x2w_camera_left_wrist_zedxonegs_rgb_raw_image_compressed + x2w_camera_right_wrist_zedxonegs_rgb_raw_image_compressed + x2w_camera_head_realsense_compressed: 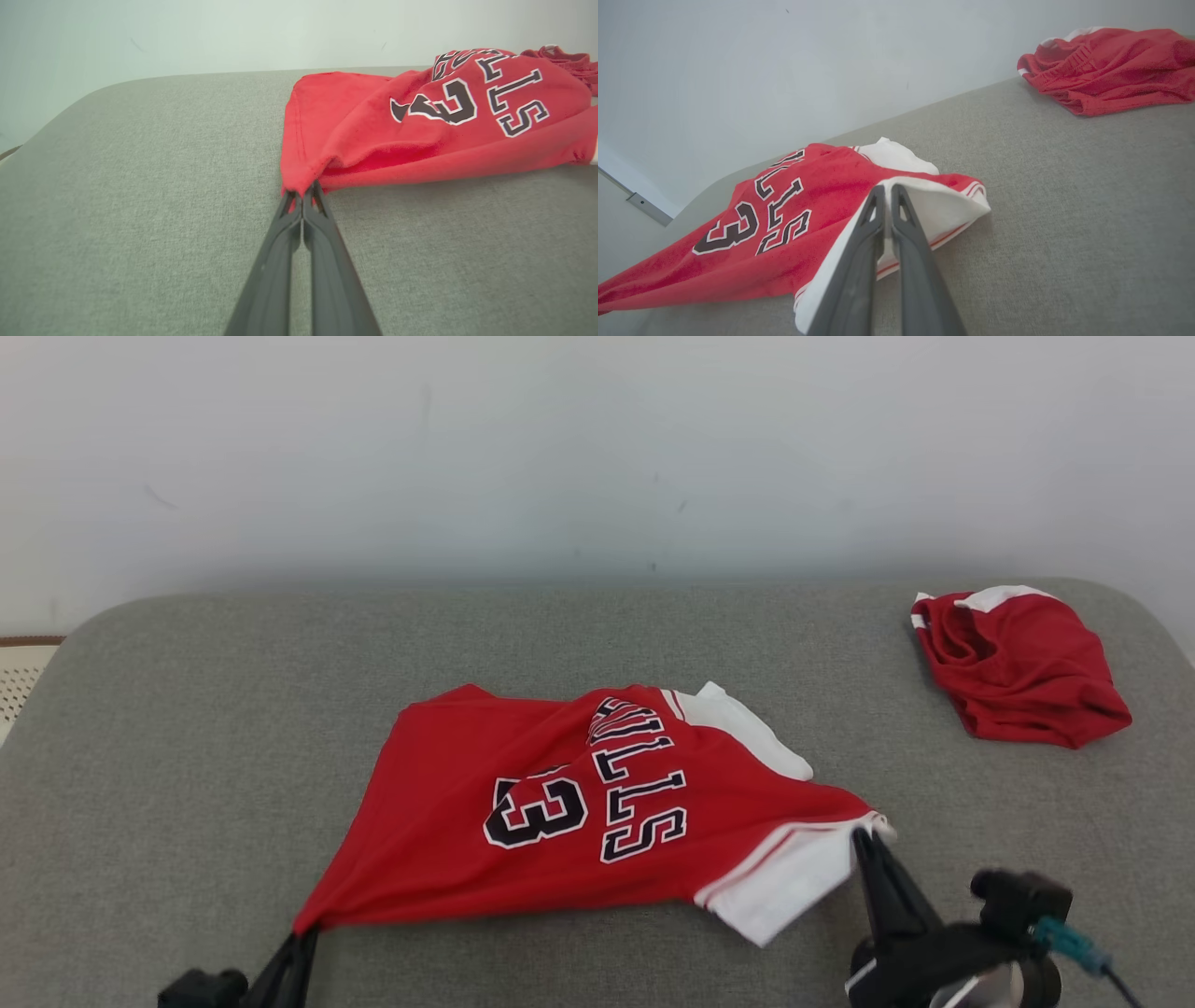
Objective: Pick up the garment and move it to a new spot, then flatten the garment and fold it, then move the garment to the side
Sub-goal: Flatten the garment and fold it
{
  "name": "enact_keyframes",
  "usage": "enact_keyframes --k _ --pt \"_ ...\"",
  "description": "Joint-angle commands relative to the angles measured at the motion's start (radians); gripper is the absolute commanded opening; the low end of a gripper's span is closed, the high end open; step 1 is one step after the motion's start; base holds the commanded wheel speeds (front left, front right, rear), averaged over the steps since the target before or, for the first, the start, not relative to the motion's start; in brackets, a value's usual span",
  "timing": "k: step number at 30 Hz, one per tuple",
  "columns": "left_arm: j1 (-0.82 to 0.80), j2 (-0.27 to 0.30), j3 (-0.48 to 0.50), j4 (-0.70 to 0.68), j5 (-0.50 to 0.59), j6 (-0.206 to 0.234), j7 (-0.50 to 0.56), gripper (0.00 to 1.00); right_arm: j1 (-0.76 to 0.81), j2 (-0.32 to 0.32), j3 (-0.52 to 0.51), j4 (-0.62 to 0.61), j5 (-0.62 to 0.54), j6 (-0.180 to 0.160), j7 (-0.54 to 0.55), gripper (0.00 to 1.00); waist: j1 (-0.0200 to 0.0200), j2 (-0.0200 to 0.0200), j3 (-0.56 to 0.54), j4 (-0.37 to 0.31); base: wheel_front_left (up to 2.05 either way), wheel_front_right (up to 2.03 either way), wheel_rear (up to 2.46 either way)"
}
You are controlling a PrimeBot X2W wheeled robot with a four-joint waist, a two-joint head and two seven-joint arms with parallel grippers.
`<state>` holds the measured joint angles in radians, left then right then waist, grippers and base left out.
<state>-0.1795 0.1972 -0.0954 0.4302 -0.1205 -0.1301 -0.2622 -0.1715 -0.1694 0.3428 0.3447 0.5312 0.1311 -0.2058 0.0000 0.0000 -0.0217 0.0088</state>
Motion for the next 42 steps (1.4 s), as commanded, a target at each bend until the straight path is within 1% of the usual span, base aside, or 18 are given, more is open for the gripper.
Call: enact_keyframes --k 1,5,8,10,14,17,20,22,23,24,25,27,33,35,39,42 --pt "-0.023 0.016 -0.007 -0.018 0.011 0.000 -0.004 0.00 -0.024 -0.012 0.007 -0.029 0.012 -0.001 0.009 0.00 0.0000 0.0000 0.003 -0.003 0.00 0.00 0.00" --pt "-0.099 0.060 -0.048 -0.064 0.004 0.000 0.007 0.00 -0.085 -0.039 0.012 -0.095 0.036 -0.001 0.039 0.00 0.0000 0.0000 0.016 -0.005 0.00 0.00 0.00" --pt "-0.185 0.097 -0.083 -0.100 -0.010 0.000 0.037 0.00 -0.160 -0.046 0.019 -0.118 0.046 -0.001 0.057 0.00 0.0000 0.0000 0.041 -0.007 0.00 0.00 0.00" --pt "-0.247 0.121 -0.102 -0.124 -0.029 0.000 0.061 0.00 -0.221 -0.049 0.020 -0.112 0.052 -0.001 0.067 0.00 0.0000 0.0000 0.065 -0.009 0.00 0.00 0.00" --pt "-0.384 0.179 -0.137 -0.145 -0.069 0.001 0.106 0.00 -0.382 -0.032 0.025 -0.070 0.065 -0.001 0.076 0.00 0.0000 0.0000 0.129 -0.014 0.00 0.00 0.00" --pt "-0.499 0.228 -0.183 -0.132 -0.092 0.001 0.137 0.00 -0.524 -0.013 0.038 -0.008 0.089 -0.001 0.086 0.00 0.0000 0.0000 0.180 -0.019 0.00 0.00 0.00" --pt "-0.626 0.275 -0.235 -0.101 -0.124 0.001 0.163 0.00 -0.682 -0.004 0.061 0.073 0.106 -0.001 0.094 0.00 0.0000 0.0000 0.233 -0.021 0.00 0.00 0.00" --pt "-0.711 0.305 -0.268 -0.073 -0.134 0.001 0.176 0.00 -0.792 0.015 0.070 0.132 0.131 -0.001 0.098 0.00 0.0000 0.0000 0.267 -0.026 0.00 0.00 0.00" --pt "-0.755 0.314 -0.283 -0.061 -0.151 0.001 0.179 0.00 -0.849 0.020 0.068 0.162 0.142 -0.001 0.098 0.00 0.0000 0.0000 0.284 -0.027 0.00 0.00 0.00" --pt "-0.755 0.314 -0.283 -0.061 -0.151 0.001 0.179 0.00 -0.849 0.020 0.068 0.162 0.142 -0.001 0.098 0.00 0.0000 0.0000 0.284 -0.027 0.00 0.00 0.00" --pt "-0.796 0.317 -0.293 -0.045 -0.170 0.001 0.181 0.00 -0.903 0.017 0.074 0.194 0.142 -0.001 0.102 0.00 0.0000 0.0000 0.299 -0.028 0.00 0.00 0.00" --pt "-0.879 0.343 -0.331 -0.016 -0.170 0.001 0.188 0.00 -1.007 0.021 0.084 0.255 0.146 -0.001 0.096 0.00 0.0000 0.0000 0.325 -0.030 0.00 0.00 0.00" --pt "-1.101 0.371 -0.399 0.081 -0.237 0.001 0.194 0.00 -1.271 0.037 0.076 0.431 0.184 -0.001 0.078 0.00 0.0000 0.0000 0.377 -0.036 0.00 0.00 0.00" --pt "-1.169 0.366 -0.412 0.121 -0.259 0.000 0.196 0.00 -1.345 0.031 0.078 0.487 0.183 -0.001 0.069 0.00 0.0000 0.0000 0.387 -0.035 0.00 0.00 0.00" --pt "-1.295 0.378 -0.449 0.188 -0.276 0.000 0.197 0.00 -1.475 0.026 0.088 0.577 0.179 -0.001 0.045 0.00 0.0000 0.0000 0.392 -0.044 0.00 0.00 0.00" --pt "-1.378 0.367 -0.464 0.218 -0.307 0.000 0.199 0.00 -1.562 0.016 0.103 0.632 0.159 -0.001 0.035 0.00 0.0000 0.0000 0.397 -0.051 0.00 0.00 0.00"
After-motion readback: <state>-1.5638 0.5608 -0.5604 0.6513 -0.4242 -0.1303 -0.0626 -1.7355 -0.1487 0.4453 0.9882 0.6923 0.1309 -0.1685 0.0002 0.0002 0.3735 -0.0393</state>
